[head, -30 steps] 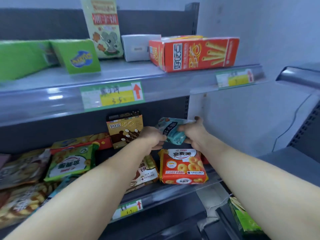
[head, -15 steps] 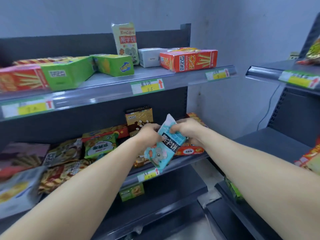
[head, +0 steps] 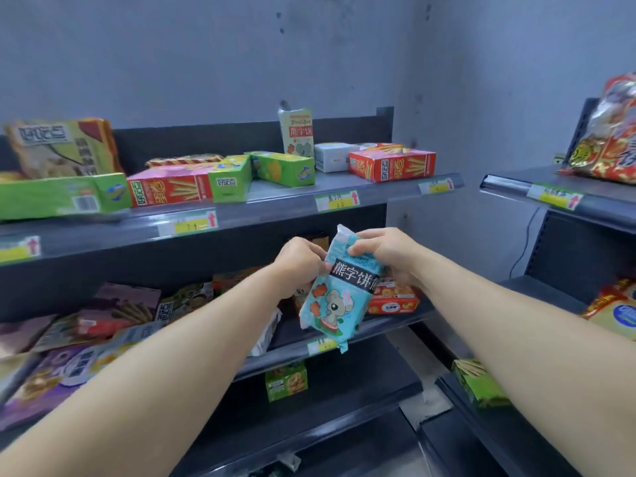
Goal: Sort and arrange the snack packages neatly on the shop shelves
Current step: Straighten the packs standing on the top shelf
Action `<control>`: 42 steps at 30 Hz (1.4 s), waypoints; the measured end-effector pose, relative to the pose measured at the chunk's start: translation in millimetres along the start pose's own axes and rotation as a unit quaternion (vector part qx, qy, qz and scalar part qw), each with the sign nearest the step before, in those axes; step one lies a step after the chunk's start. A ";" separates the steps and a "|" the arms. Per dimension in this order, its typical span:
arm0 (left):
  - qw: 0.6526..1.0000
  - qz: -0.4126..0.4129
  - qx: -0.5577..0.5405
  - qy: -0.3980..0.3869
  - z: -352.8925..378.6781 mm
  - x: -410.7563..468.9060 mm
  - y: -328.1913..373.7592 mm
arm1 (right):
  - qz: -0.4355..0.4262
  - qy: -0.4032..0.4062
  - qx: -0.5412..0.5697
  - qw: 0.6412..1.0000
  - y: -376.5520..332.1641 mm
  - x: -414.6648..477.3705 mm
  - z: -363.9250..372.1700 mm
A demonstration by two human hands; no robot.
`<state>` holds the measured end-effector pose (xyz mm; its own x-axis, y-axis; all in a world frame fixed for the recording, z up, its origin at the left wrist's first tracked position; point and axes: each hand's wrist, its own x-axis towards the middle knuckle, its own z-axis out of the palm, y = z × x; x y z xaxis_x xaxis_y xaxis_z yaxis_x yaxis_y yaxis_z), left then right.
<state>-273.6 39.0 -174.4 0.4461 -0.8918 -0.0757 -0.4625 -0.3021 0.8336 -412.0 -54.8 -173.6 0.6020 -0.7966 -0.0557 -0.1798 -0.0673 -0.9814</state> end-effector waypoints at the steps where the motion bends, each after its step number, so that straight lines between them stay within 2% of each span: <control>1: 1.000 0.005 -0.005 0.011 -7.2 -5.0 6.6 | -0.011 0.002 0.007 1.000 -9.0 -3.9 1.1; 8: 0.991 0.038 -0.069 0.109 -50.0 -30.3 46.1 | -0.092 0.037 0.072 0.992 -64.9 -20.3 10.7; 12: 0.970 0.046 -0.165 0.174 -73.3 -30.0 67.5 | -0.096 0.015 0.038 0.995 -85.4 -23.0 10.5; 15: 0.957 0.045 -0.231 0.171 -83.8 -28.5 80.5 | -0.093 -0.014 0.052 0.994 -97.7 -20.7 8.0; 18: 0.952 0.056 -0.239 0.184 -91.2 -21.6 88.2 | -0.110 -0.030 0.049 0.992 -109.1 -12.5 6.8; 24: 0.943 0.089 -0.272 0.172 -100.1 7.3 101.3 | -0.153 -0.004 0.043 0.987 -129.2 20.7 -0.7; 27: 0.933 0.133 -0.297 0.155 -101.8 28.3 112.0 | -0.180 0.010 0.059 0.982 -141.5 45.2 -10.2; 30: 0.923 0.172 -0.297 0.173 -103.1 57.1 128.2 | -0.220 0.016 0.096 0.971 -155.4 74.1 -21.8; 34: 0.920 0.184 -0.297 0.175 -105.5 106.5 150.4 | -0.256 0.031 0.089 0.962 -171.8 116.5 -41.4; 42: 0.913 0.187 -0.290 0.219 -107.1 192.6 171.5 | -0.268 0.030 0.072 0.960 -185.7 205.6 -62.4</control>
<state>-184.9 -148.5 12.6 0.6623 -0.6381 0.3928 -0.2181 0.3373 0.9158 -303.4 -243.6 8.7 0.5319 -0.7039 0.4708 0.2546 -0.3973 -0.8817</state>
